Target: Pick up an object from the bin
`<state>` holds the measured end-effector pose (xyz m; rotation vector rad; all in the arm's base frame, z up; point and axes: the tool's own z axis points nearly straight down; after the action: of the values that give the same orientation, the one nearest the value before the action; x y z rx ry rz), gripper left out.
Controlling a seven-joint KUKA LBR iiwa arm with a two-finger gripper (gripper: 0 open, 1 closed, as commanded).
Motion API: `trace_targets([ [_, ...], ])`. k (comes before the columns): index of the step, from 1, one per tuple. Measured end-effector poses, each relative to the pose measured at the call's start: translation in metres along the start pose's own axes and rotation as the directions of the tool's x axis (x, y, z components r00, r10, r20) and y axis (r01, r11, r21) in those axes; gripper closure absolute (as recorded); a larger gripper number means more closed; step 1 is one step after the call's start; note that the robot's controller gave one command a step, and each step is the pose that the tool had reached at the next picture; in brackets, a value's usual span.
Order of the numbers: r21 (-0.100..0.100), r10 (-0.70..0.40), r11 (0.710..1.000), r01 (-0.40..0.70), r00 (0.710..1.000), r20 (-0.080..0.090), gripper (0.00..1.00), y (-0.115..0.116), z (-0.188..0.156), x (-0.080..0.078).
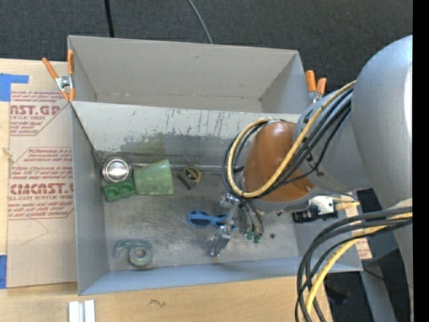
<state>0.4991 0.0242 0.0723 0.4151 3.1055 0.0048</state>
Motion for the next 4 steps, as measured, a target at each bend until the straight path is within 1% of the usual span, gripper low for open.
trace_targets([
  [1,0.001,-0.001,1.000,0.001,1.000,-0.004,0.00,0.001,-0.001,-0.001],
  [2,0.003,-0.002,1.000,0.002,1.000,-0.016,1.00,0.001,-0.002,0.001],
  [3,0.003,-0.003,1.000,0.003,1.000,-0.007,1.00,0.002,-0.027,0.001],
  [4,0.002,-0.004,1.000,0.004,1.000,-0.004,1.00,0.003,-0.080,-0.001],
])
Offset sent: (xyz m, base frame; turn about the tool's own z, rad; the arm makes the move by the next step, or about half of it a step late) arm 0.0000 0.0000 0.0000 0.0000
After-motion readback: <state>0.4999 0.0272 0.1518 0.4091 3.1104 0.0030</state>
